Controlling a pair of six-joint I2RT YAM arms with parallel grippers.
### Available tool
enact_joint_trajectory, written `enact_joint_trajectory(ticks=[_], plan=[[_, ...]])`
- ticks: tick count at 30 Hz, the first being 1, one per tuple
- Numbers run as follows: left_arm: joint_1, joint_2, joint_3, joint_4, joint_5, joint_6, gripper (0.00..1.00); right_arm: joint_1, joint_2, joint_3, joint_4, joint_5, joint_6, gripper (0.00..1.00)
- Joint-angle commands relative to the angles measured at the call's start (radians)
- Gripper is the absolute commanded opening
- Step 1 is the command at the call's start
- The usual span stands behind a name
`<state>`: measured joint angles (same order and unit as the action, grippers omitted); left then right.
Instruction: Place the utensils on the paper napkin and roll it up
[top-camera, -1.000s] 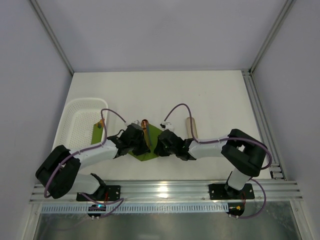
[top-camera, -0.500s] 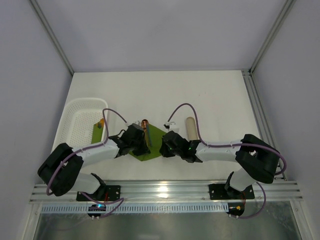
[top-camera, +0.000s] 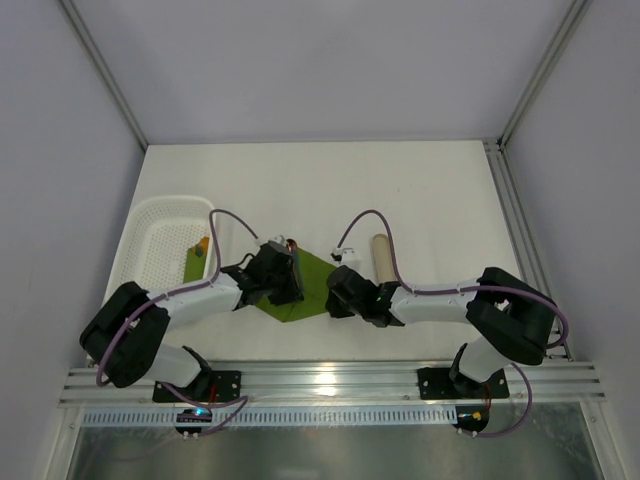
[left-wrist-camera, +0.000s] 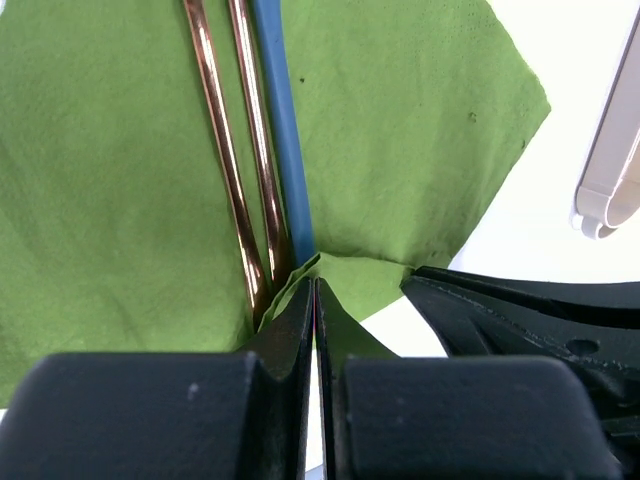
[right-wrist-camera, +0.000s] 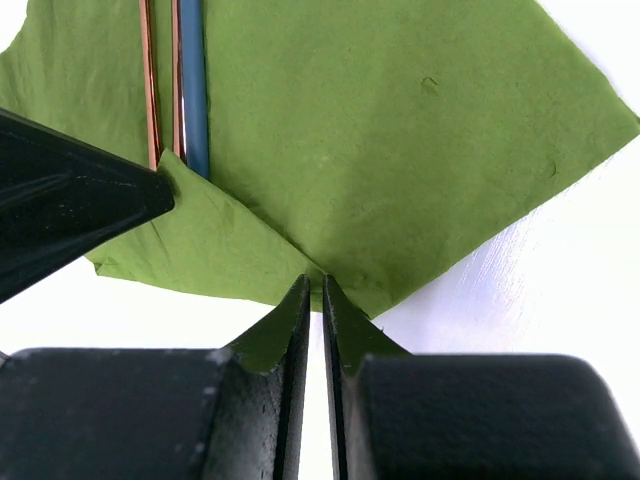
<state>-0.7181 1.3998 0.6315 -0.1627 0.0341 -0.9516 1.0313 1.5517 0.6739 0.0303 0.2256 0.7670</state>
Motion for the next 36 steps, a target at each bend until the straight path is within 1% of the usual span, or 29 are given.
enact_joint_trajectory(ticks=[1,6,7,12,17,24,29,30,32,34,36], plan=[[-0.001,0.019,0.039,-0.008,-0.020,0.036,0.00,0.004,0.008,-0.011,-0.018,0.043,0.015,0.13],[-0.001,0.018,0.031,0.008,0.007,0.028,0.00,0.004,0.021,-0.013,0.005,0.038,0.003,0.13],[-0.001,0.018,0.031,0.009,0.030,0.027,0.00,0.004,0.027,-0.004,0.002,0.037,0.000,0.13],[-0.001,0.013,0.004,0.080,0.084,-0.004,0.00,0.004,0.031,0.009,0.000,0.032,-0.006,0.13],[-0.001,0.050,0.000,0.117,0.119,-0.018,0.00,0.004,0.025,0.003,0.000,0.035,-0.002,0.13],[-0.001,0.091,-0.010,0.121,0.089,-0.026,0.00,0.004,-0.015,0.000,-0.013,0.034,-0.003,0.14],[-0.001,0.102,-0.019,0.120,0.076,-0.026,0.00,0.001,-0.105,-0.007,-0.076,0.060,-0.012,0.24],[-0.001,0.102,-0.018,0.120,0.076,-0.026,0.00,-0.008,-0.122,-0.014,-0.082,0.060,-0.014,0.29],[-0.001,0.100,-0.021,0.120,0.075,-0.024,0.00,-0.028,-0.175,-0.045,-0.086,0.051,-0.017,0.34],[-0.001,0.097,-0.021,0.120,0.073,-0.024,0.00,-0.079,-0.226,-0.088,-0.058,0.005,-0.021,0.41],[-0.001,0.100,-0.021,0.120,0.072,-0.022,0.00,-0.129,-0.252,-0.120,-0.038,-0.025,-0.029,0.53]])
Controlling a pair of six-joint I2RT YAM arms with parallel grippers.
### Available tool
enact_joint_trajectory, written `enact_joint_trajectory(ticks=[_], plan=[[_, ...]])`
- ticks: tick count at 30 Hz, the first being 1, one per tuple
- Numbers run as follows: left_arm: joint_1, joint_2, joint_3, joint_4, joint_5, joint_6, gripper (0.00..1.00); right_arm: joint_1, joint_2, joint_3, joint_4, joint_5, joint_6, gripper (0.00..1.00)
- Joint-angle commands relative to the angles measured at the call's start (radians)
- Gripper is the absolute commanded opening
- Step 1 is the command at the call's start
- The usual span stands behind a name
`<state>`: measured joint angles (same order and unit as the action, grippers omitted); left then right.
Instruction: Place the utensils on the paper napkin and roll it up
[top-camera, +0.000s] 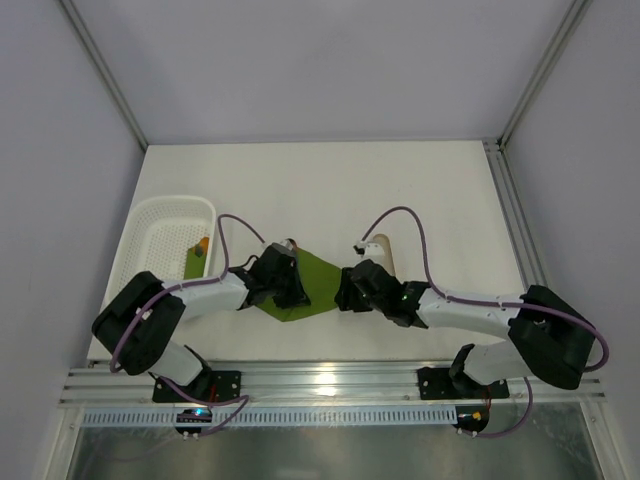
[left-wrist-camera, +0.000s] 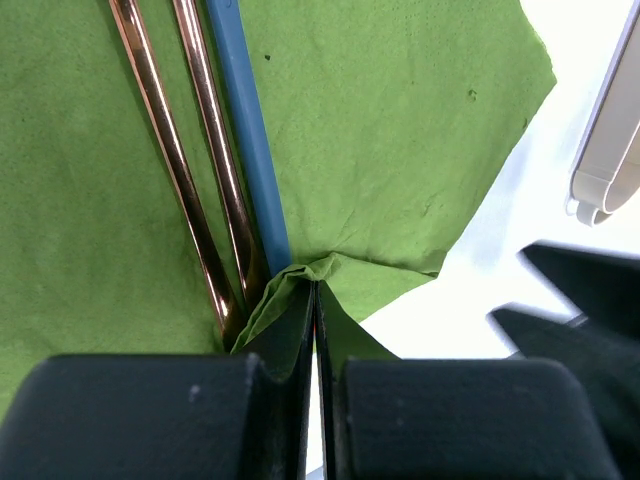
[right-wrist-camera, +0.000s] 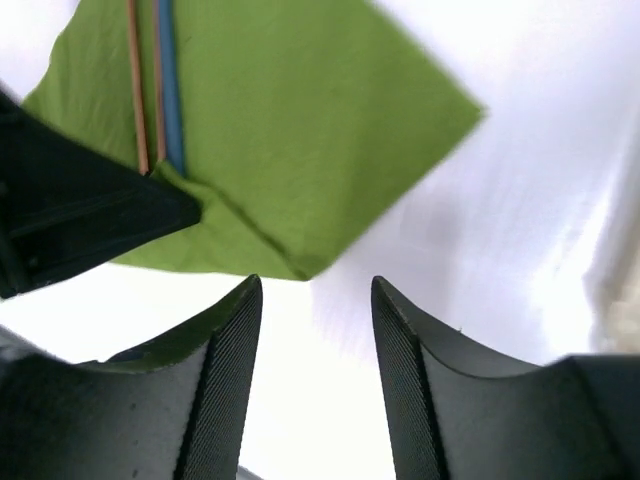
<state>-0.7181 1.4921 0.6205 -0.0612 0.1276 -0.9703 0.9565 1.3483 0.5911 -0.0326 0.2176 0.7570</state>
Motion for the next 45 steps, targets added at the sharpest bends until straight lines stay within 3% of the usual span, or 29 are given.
enact_joint_trajectory(ticks=[1,11,24,36,45], plan=[[-0.001,0.010,-0.010,0.020,-0.020,-0.004,0.00,-0.071,-0.055,-0.045,0.025,-0.029,-0.024,0.54],[-0.001,0.011,-0.007,0.018,-0.020,-0.002,0.00,-0.182,0.006,-0.088,0.204,-0.237,-0.019,0.56],[-0.001,-0.003,-0.010,0.017,-0.023,-0.004,0.00,-0.183,0.150,-0.201,0.496,-0.346,0.195,0.47],[-0.003,0.007,-0.008,0.018,-0.028,-0.004,0.00,-0.186,0.233,-0.214,0.649,-0.374,0.234,0.46],[-0.001,-0.001,-0.010,0.014,-0.031,-0.004,0.00,-0.231,0.203,-0.201,0.499,-0.230,0.157,0.46]])
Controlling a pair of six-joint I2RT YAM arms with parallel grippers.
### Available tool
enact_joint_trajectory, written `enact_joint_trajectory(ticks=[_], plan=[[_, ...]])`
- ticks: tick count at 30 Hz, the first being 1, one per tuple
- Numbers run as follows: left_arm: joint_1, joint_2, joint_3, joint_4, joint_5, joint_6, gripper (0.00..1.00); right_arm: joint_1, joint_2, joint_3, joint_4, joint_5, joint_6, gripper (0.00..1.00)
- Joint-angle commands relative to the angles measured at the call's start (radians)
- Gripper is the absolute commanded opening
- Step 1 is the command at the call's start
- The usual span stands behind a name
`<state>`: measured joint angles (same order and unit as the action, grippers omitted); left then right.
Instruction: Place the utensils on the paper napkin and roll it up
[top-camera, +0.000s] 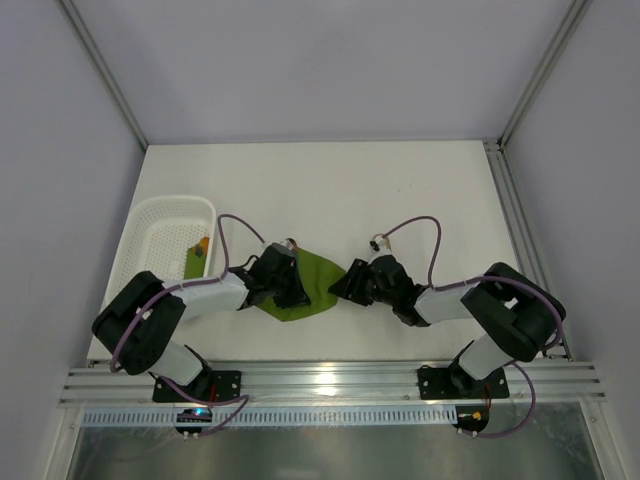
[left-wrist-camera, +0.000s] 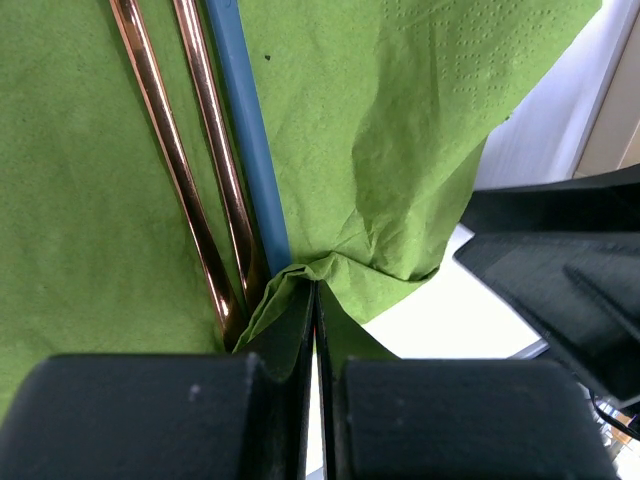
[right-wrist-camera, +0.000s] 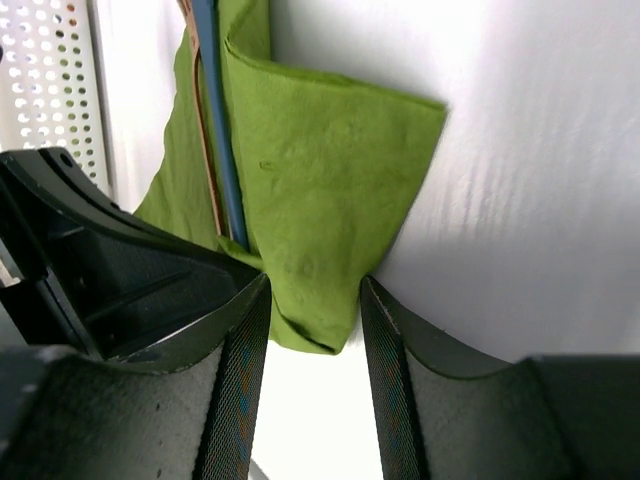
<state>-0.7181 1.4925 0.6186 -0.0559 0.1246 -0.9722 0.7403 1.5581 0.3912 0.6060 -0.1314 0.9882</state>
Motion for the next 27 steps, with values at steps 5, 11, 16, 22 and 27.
enact_joint_trajectory(ticks=[5,11,16,22,27], plan=[[-0.001,0.005,-0.002,0.010,-0.025,-0.002,0.00,-0.028,0.002,0.018,-0.150,0.108,-0.088,0.46],[-0.001,0.003,-0.002,0.004,-0.029,-0.002,0.00,-0.033,0.086,0.077,-0.071,-0.026,-0.112,0.45],[-0.001,-0.001,0.000,0.001,-0.031,0.000,0.00,-0.033,0.152,0.072,0.038,-0.140,-0.082,0.45],[-0.001,0.003,0.001,-0.002,-0.033,0.000,0.00,-0.029,0.152,0.018,0.147,-0.197,-0.037,0.44],[-0.001,-0.001,0.004,-0.007,-0.031,0.001,0.00,-0.006,0.152,-0.031,0.227,-0.218,0.007,0.44]])
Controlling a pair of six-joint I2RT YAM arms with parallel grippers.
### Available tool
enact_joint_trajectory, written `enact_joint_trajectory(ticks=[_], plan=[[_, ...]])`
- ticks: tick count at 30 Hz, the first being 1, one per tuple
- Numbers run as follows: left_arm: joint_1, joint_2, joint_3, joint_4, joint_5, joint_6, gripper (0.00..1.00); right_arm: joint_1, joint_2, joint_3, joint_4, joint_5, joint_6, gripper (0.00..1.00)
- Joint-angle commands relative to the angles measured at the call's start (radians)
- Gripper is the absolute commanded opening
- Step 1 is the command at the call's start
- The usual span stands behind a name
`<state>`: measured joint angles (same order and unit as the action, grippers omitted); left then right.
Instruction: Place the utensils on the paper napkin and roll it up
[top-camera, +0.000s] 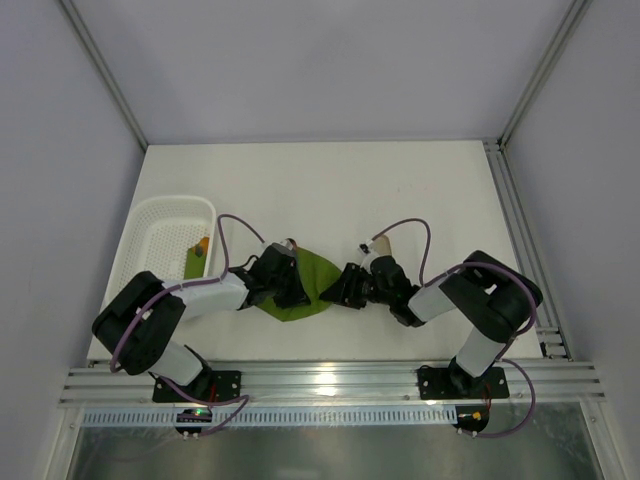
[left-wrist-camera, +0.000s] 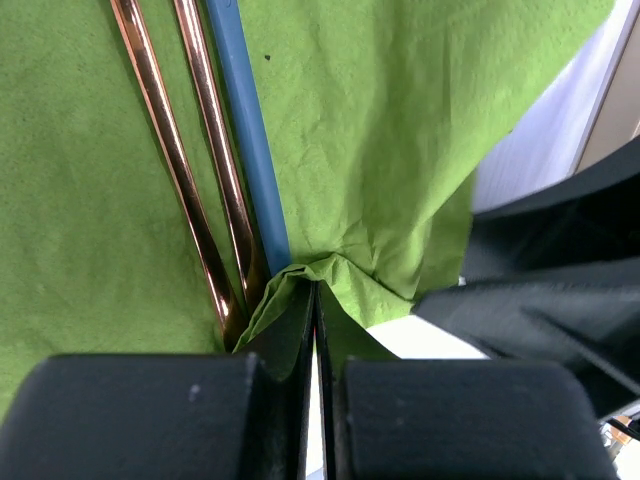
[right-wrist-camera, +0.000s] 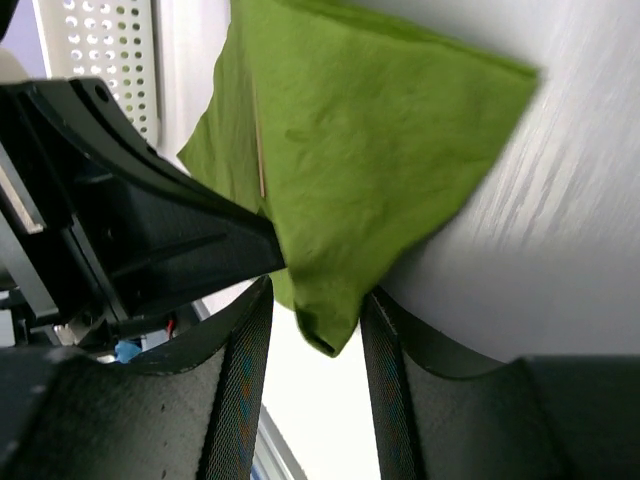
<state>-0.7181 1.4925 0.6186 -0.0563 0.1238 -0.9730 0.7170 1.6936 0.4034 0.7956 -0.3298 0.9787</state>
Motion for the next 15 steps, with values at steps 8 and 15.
enact_joint_trajectory(ticks=[8,15], plan=[[-0.003,-0.011,0.007,-0.020,-0.038,0.005,0.00,0.032,0.035,-0.064,0.110,0.003,0.038,0.44],[-0.001,-0.011,0.001,-0.022,-0.042,0.003,0.00,0.032,0.011,0.000,0.015,0.089,-0.020,0.43]])
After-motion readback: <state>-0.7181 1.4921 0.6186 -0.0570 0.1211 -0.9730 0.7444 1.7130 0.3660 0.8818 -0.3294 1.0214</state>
